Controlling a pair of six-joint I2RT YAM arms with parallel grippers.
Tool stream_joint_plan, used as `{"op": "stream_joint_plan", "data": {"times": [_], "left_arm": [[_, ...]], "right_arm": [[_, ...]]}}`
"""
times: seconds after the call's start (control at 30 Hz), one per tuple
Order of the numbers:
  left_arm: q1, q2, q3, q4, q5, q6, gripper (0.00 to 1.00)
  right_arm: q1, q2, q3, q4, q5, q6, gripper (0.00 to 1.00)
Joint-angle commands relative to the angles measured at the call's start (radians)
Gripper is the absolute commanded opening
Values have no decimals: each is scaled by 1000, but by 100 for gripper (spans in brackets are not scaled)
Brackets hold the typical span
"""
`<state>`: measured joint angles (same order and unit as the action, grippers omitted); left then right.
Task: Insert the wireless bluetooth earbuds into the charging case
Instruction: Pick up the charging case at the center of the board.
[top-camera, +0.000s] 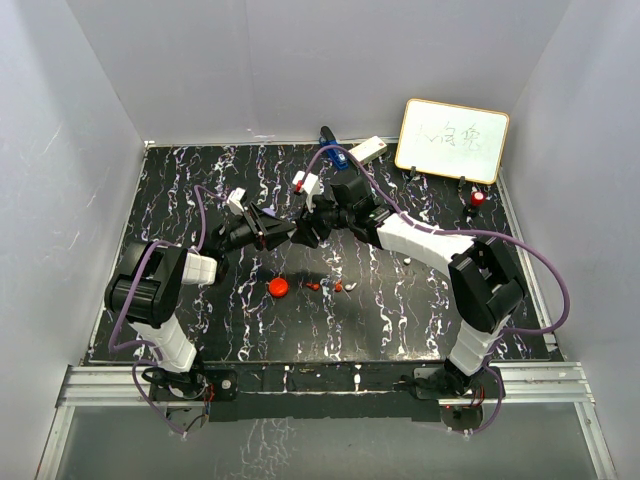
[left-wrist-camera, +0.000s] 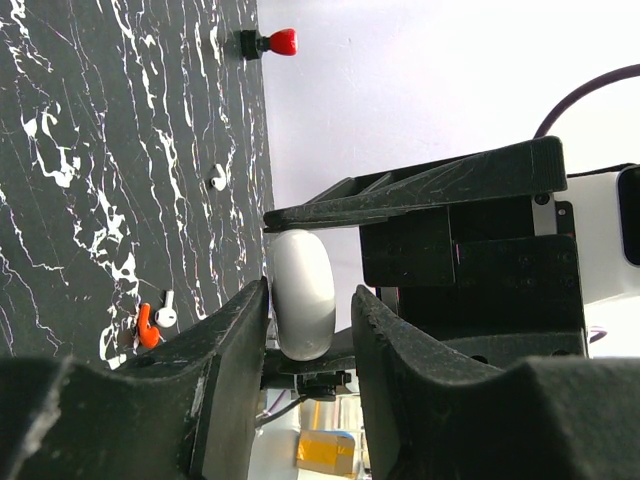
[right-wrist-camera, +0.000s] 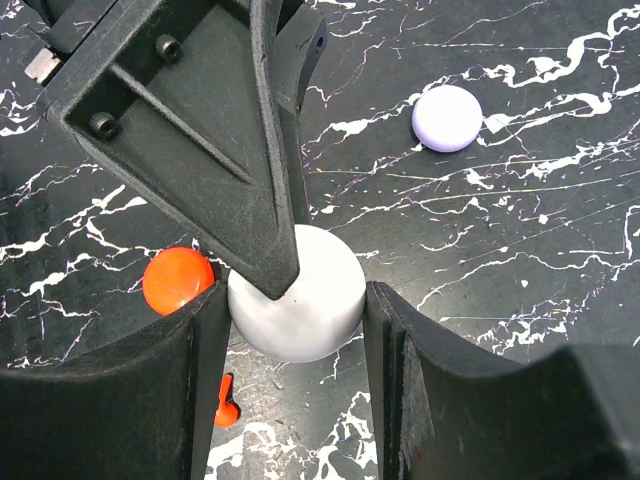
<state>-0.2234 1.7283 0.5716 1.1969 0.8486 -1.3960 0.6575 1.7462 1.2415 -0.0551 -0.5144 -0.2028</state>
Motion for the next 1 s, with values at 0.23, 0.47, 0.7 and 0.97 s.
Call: {"op": "stream_joint_plan", "data": {"times": [0.23, 0.47, 0.7, 0.97], "left_arm": [[9, -36, -16, 46, -6, 5, 36], [11, -35, -13, 48, -9, 4, 29], [13, -30, -10, 53, -7, -2, 0], [18, -26, -4, 38, -17, 2, 0]], "right_arm": [[0, -70, 3, 38, 12, -12, 0], [0, -68, 4, 37, 7, -13, 0], [0, -64, 4, 37, 8, -13, 0], [-25, -102, -5, 36, -9, 26, 57]]}}
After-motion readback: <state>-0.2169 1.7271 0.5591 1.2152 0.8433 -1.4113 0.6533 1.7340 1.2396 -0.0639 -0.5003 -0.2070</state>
